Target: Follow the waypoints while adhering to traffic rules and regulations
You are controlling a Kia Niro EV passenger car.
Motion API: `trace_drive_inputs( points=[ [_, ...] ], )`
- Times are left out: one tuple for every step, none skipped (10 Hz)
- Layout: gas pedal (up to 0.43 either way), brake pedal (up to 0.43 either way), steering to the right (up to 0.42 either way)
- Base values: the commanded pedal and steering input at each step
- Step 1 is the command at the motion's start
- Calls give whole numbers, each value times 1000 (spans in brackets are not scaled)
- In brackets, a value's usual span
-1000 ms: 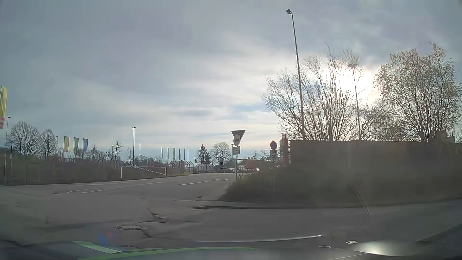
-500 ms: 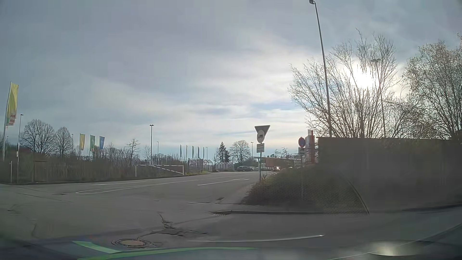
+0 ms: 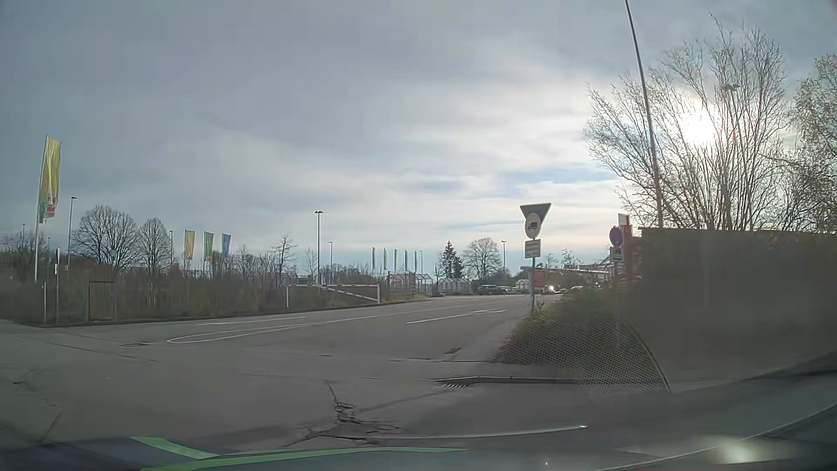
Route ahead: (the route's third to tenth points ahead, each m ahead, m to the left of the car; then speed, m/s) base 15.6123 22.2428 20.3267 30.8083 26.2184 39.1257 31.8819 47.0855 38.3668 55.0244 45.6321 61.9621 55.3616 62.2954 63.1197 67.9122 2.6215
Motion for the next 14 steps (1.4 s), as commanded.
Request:
trace_drive_inputs(
  points=[
    [299,0,-376],
    [299,0,-397],
    [299,0,-414],
    [299,0,-430],
    [299,0,-443],
    [299,0,-447],
    [287,0,-449],
    [287,0,-456],
    [280,0,-466],
    [280,0,-470],
    [280,0,-470],
    [260,0,-469],
    [248,0,-466],
    [248,0,-459]
  ],
)
